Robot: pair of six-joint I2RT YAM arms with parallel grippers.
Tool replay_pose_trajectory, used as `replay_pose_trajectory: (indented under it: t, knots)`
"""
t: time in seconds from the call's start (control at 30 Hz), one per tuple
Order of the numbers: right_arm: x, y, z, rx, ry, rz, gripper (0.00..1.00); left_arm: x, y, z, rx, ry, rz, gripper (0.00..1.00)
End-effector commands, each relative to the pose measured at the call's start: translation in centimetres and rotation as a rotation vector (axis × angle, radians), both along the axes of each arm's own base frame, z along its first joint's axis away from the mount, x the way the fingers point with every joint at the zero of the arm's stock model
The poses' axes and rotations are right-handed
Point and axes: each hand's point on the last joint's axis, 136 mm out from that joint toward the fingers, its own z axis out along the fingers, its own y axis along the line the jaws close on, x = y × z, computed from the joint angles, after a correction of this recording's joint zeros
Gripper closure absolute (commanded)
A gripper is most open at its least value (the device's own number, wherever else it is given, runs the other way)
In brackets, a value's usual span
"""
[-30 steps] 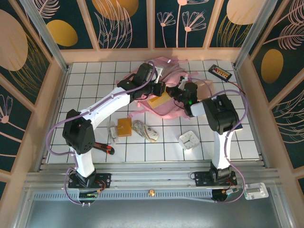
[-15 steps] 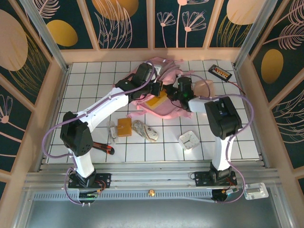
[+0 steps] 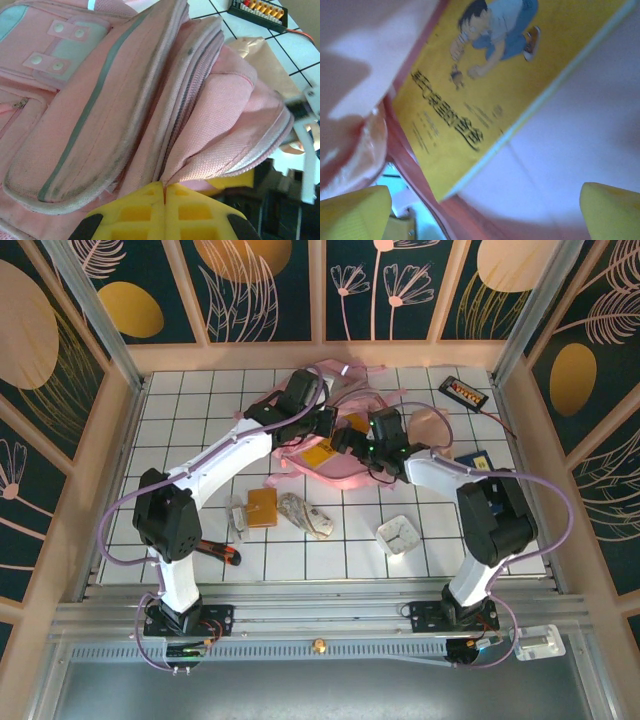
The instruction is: Pack the student bag
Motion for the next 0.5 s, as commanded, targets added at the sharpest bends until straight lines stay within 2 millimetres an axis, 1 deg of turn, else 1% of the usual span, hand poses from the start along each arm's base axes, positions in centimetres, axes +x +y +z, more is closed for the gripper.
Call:
replay_pose_trajectory:
  t: [0.0,0.07,0.1,0.17,0.23,0.3,0.33,0.4,0.47]
  knots:
    - [-2.2,-2.1,3.1,-0.121,-0.047,-0.025,0.04,1.3,1.0,0.9,-0.009,-0.032,0.049,1.0]
    - [-3.7,-3.7,4.7,-0.149,-0.082,-0.068,0.05,1.3,0.8,0.7,-0.021,-0.03,0.038,1.0]
    - [-4.5,-5.1,5.6,-0.167,-0.104,-0.11,0.04,1.2,0.6,0.5,-0.027,-0.026,0.033,1.0]
    - [-5.9,-8.2,6.7,-0.198,-0.119,-0.191,0.04,1.1,0.3,0.0,-0.04,-0.017,0.02,1.0]
    - [-7.1,-12.5,6.3,-0.225,-0.086,-0.29,0.04,0.8,-0.1,-0.5,-0.057,-0.007,0.0,1.0]
    - [-8.3,-18.0,5.1,-0.218,-0.031,-0.413,0.03,0.4,-0.5,-0.7,-0.08,0.0,-0.02,1.0]
    - [-8.8,-20.3,4.9,-0.203,-0.021,-0.462,0.03,0.3,-0.5,-0.8,-0.089,0.004,-0.023,1.0]
    - [-9.8,-25.8,4.7,-0.227,-0.02,-0.596,0.02,-0.1,-0.7,-1.2,-0.105,0.013,-0.036,1.0]
    - [-10.1,-29.5,4.2,-0.231,0.009,-0.666,0.02,-0.3,-1.0,-1.9,-0.114,0.027,-0.049,1.0]
